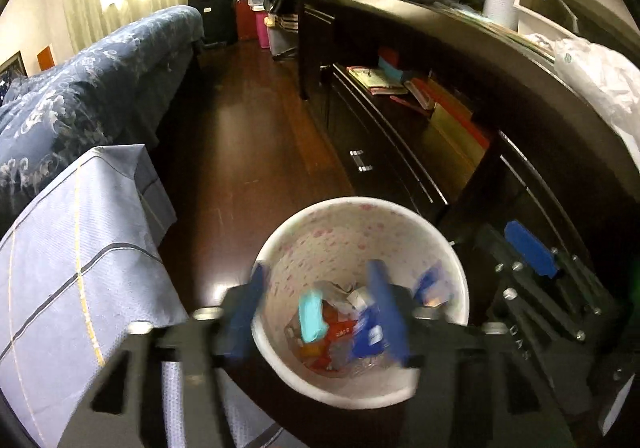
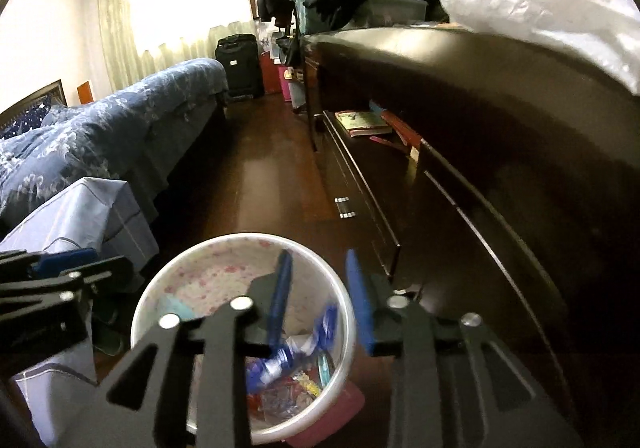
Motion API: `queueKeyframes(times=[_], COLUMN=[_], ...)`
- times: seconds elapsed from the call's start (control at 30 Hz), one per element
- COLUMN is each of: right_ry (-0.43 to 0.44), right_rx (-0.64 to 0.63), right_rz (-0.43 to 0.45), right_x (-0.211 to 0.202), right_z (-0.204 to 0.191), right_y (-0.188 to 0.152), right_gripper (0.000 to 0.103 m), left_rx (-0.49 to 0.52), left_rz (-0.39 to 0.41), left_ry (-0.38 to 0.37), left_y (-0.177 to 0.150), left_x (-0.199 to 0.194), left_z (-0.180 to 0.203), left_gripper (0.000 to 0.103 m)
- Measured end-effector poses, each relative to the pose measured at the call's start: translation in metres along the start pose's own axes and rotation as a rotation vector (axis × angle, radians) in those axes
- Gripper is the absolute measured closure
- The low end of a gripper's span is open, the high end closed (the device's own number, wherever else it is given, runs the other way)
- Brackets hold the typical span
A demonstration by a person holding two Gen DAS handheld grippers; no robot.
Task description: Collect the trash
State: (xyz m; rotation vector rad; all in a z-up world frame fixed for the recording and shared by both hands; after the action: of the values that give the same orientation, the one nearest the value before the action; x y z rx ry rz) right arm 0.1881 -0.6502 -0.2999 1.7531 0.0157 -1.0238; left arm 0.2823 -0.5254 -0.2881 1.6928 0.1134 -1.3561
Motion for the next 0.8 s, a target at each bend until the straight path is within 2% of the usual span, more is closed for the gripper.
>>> queueKeyframes(times=[0.13, 0.37, 0.43, 0.53, 0.63, 0.8], right_ry=[0.012, 0.029, 0.032, 0.050, 0.068, 0.141], right_rx=[-0.005, 0.007, 0.011, 0.018, 0.012, -0.022], right_rz=[0.011, 0.017, 0.029, 0.057, 0.078, 0.104], right_x=[-0.003, -0.017, -0.027, -0.047, -0.068, -0.105], right_z=[-0.005, -0.010, -0.012, -0.018, -0.032, -0.075], right_y=[0.001, 0.006, 0.010, 0.014, 0.016, 0.010], right_gripper=[0.059, 0.053, 0.043, 0.036, 0.025, 0.015], left_rx=[-0.006, -0.026, -0.031, -0.062, -0.121, -0.201], left_rz=[0.030, 0.061, 0.076, 0.114, 0.171, 0.283], left_ry=[0.002, 0.013, 0.023, 0.045, 0.089, 0.250], left_y=[0.005, 0.006, 0.005, 0.001, -0.006, -0.030], left_x=[-0.007, -0.028, -0.038, -0.058, -0.089, -0.151], left_z=[-0.002, -0.013, -0.018, -0.032, -0.058, -0.113], left_gripper=[0.023, 0.016, 0.013, 0.010, 0.007, 0.004])
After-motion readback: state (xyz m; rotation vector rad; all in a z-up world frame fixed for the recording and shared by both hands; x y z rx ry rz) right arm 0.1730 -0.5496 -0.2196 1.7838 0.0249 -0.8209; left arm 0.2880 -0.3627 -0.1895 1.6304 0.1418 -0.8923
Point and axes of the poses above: each gripper's, at about its wrist camera, not at the fingertips, and x roughly the way its jaws point, z to its right, y to its top, the point moved 10 cm from there along x, roughly the way its jaws point, and after that the axes turned 3 degrees about -z, right-handed, at the moved point
